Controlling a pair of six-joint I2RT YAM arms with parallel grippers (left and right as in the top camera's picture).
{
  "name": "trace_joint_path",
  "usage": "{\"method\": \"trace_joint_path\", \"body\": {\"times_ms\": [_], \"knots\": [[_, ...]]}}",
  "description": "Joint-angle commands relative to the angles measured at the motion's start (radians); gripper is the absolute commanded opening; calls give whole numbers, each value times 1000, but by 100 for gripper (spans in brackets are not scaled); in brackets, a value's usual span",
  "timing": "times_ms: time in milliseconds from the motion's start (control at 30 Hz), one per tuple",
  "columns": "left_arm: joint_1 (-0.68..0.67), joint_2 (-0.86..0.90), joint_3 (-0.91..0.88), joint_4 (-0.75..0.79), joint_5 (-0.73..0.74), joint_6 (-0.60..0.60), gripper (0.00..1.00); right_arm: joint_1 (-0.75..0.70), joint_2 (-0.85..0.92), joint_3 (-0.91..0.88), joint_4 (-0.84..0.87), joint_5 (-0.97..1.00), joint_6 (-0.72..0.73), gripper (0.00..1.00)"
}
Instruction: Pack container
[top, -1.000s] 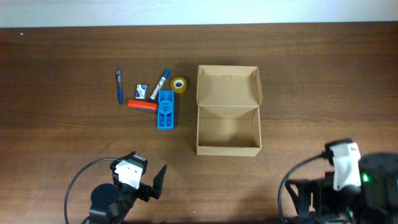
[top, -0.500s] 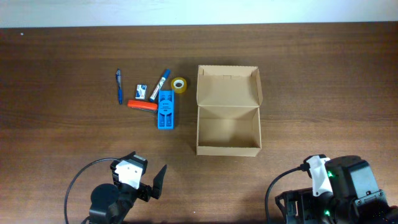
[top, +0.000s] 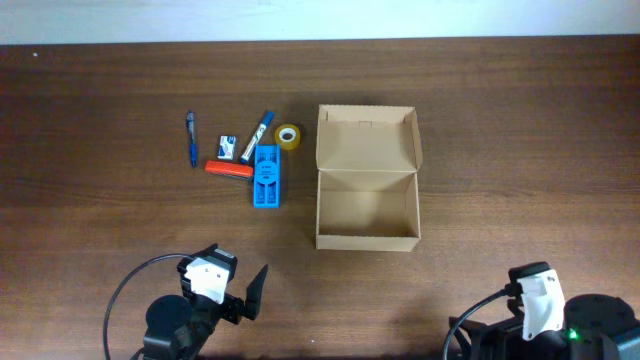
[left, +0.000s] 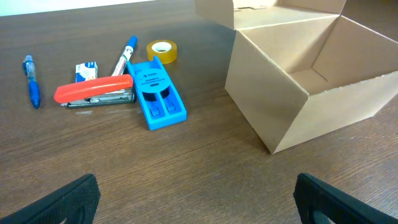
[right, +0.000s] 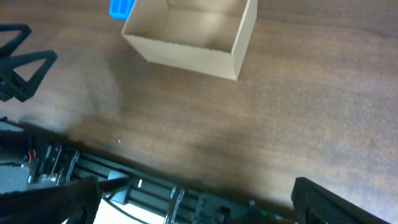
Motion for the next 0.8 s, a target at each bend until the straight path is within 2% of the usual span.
{"method": "trace_joint_path", "body": {"times_ms": [0,167,767], "knots": [[4,-6,-2,3,-2,-10,100,-2,-4,16,14,41,-18,99],[4,-6,-2,3,-2,-10,100,-2,-4,16,24,109,-18,99],[4,-6,-2,3,-2,-10,99,-2,-4,16,44,108,-18,99]]}}
